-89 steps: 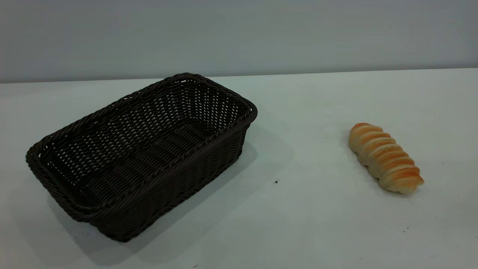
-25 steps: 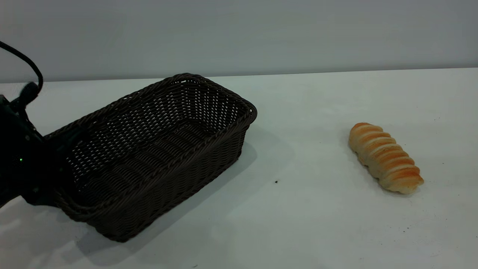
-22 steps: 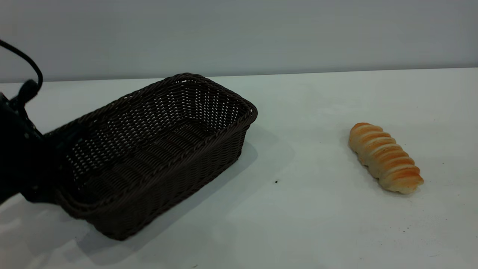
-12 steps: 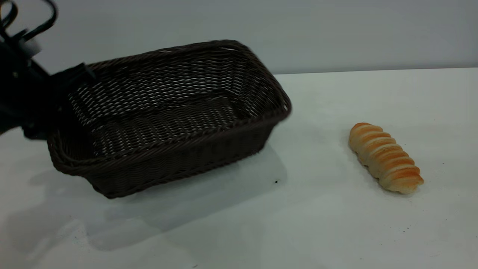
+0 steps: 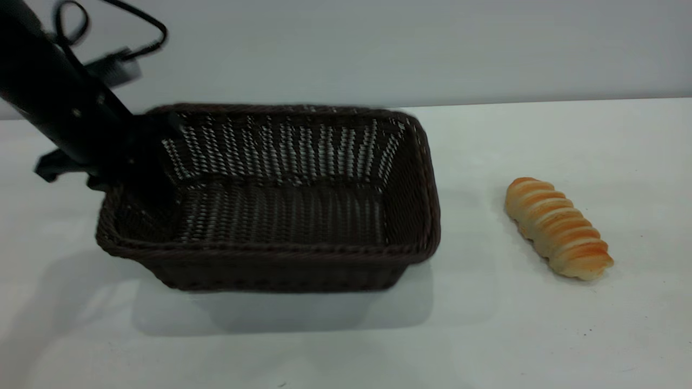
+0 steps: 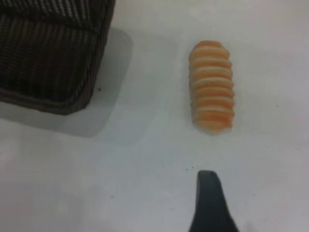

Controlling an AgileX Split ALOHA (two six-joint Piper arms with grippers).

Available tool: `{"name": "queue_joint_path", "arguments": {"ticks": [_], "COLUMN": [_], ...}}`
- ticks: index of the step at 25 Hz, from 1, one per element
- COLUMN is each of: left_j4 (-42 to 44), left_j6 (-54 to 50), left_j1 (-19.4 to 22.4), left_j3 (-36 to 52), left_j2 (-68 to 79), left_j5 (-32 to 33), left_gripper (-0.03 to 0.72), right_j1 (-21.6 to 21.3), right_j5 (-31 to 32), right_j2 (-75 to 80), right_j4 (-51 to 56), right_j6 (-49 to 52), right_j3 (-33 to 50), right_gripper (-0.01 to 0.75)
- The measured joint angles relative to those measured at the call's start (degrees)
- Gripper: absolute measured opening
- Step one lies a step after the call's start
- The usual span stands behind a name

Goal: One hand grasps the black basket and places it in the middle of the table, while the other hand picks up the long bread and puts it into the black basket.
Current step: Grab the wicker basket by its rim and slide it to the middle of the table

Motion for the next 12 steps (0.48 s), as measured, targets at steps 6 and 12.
{"name": "queue_joint_path", "arguments": {"ticks": [6, 12], "left_j4": [-0.9, -1.0], "left_j6": [0.8, 0.8], "left_j1": [-0.5, -0.5], "left_j3": [-3.1, -3.2], "left_j2": [4.8, 5.1], "left_j5": [1.6, 2.0], "left_gripper": [0.136, 0.136], "right_j1": [0.0, 0.0], "right_j5": [0.2, 0.2], "right_j2": [0.0, 0.0], "right_j4": [-0.1, -0.1], "right_j6": [0.0, 0.0], "right_j3": [0.0, 0.0], "right_gripper": [0.492, 0.492]}}
